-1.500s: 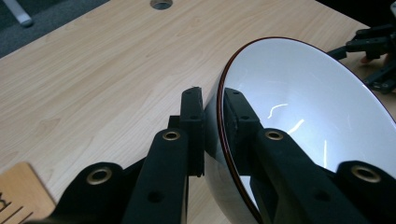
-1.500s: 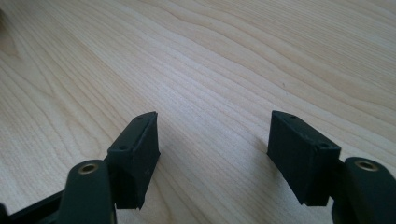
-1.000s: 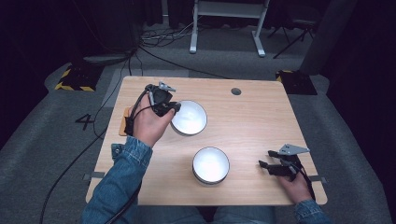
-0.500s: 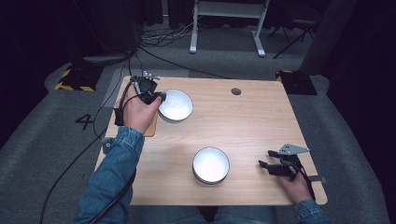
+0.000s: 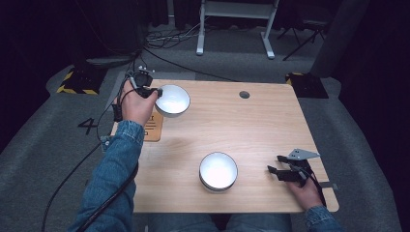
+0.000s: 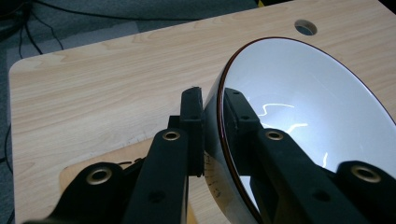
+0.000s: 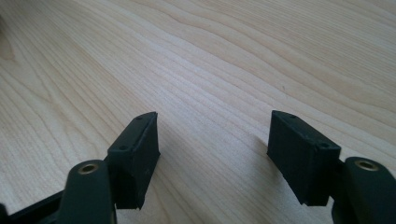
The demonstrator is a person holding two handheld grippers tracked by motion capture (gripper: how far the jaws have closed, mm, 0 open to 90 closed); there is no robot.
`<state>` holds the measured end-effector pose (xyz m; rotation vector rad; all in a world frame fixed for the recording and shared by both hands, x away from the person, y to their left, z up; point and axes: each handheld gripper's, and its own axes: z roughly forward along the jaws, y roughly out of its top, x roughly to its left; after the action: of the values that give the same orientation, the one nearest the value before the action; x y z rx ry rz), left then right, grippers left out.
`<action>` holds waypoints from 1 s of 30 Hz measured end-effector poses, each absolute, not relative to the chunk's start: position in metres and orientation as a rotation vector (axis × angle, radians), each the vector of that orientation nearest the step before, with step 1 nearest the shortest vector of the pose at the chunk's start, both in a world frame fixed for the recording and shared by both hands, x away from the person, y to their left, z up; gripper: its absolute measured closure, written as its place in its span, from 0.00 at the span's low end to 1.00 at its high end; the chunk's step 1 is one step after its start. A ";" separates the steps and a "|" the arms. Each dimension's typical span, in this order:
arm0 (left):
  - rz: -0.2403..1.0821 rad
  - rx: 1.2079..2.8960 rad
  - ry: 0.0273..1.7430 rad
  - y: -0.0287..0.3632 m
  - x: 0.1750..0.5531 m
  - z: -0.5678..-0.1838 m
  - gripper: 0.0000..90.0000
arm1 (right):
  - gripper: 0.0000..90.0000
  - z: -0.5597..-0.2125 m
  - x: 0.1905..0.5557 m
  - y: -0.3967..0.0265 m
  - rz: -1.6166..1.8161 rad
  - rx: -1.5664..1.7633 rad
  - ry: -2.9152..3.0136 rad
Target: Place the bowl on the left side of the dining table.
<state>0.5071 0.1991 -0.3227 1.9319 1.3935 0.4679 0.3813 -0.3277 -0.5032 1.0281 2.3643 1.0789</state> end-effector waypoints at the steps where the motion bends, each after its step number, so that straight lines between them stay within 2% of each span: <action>1: 0.468 1.920 1.403 0.202 0.510 -0.323 0.89 | 0.38 -0.503 0.382 -0.328 1.075 1.023 2.366; 18: 0.470 1.830 1.538 0.228 0.540 -0.326 0.89 | 0.38 -0.503 0.383 -0.328 1.078 1.012 2.367; 30: 0.457 1.763 1.604 0.242 0.547 -0.336 0.89 | 0.38 -0.503 0.383 -0.327 1.084 1.024 2.364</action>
<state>0.5471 0.2425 -0.3359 1.7632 1.6036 0.4568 0.3825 -0.3272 -0.5033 1.0241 2.3638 1.0836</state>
